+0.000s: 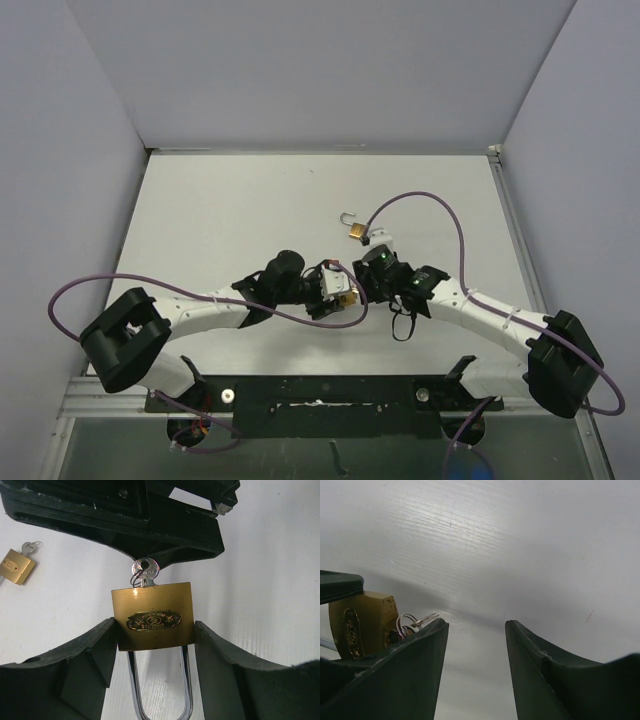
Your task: Unlock with the key
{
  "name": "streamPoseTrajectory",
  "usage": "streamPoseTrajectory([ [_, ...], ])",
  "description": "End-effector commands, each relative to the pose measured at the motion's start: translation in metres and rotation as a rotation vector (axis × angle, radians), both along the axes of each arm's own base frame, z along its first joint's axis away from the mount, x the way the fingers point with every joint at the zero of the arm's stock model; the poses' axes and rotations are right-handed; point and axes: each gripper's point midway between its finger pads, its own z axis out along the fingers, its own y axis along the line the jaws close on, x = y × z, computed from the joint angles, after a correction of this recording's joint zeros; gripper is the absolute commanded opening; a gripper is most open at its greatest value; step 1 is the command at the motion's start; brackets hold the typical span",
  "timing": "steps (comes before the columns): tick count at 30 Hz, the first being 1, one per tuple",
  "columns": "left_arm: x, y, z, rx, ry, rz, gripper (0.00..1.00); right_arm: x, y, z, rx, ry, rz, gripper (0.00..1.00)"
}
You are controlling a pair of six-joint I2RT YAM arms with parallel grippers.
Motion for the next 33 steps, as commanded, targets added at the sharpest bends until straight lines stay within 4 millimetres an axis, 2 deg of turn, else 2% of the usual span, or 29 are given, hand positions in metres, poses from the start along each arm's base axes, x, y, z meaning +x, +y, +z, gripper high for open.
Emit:
streamPoseTrajectory([
  [1, 0.024, -0.03, 0.1, -0.247, -0.21, 0.004, 0.0, 0.007, 0.021, 0.023, 0.093, -0.035, 0.013, 0.51],
  [7, 0.032, -0.016, 0.096, -0.248, -0.206, 0.09, 0.0, 0.02, -0.022, 0.039, 0.206, -0.068, -0.125, 0.51],
  [10, 0.033, -0.012, 0.098, -0.272, -0.197, 0.118, 0.0, 0.021, -0.028, 0.052, 0.31, -0.098, -0.121, 0.49],
  [23, 0.032, -0.018, 0.117, -0.43, -0.054, 0.197, 0.0, 0.014, 0.007, 0.106, 0.777, -0.258, -0.02, 0.43],
  [27, 0.028, -0.023, 0.123, -0.471, -0.014, 0.205, 0.0, 0.018, 0.01, 0.108, 0.802, -0.262, -0.016, 0.43],
  [29, 0.022, -0.023, 0.113, -0.455, -0.003, 0.204, 0.0, 0.02, 0.012, 0.109, 0.809, -0.264, -0.012, 0.43],
  [33, 0.016, -0.027, 0.108, -0.446, 0.007, 0.195, 0.0, 0.022, 0.013, 0.116, 0.83, -0.284, -0.006, 0.43],
])
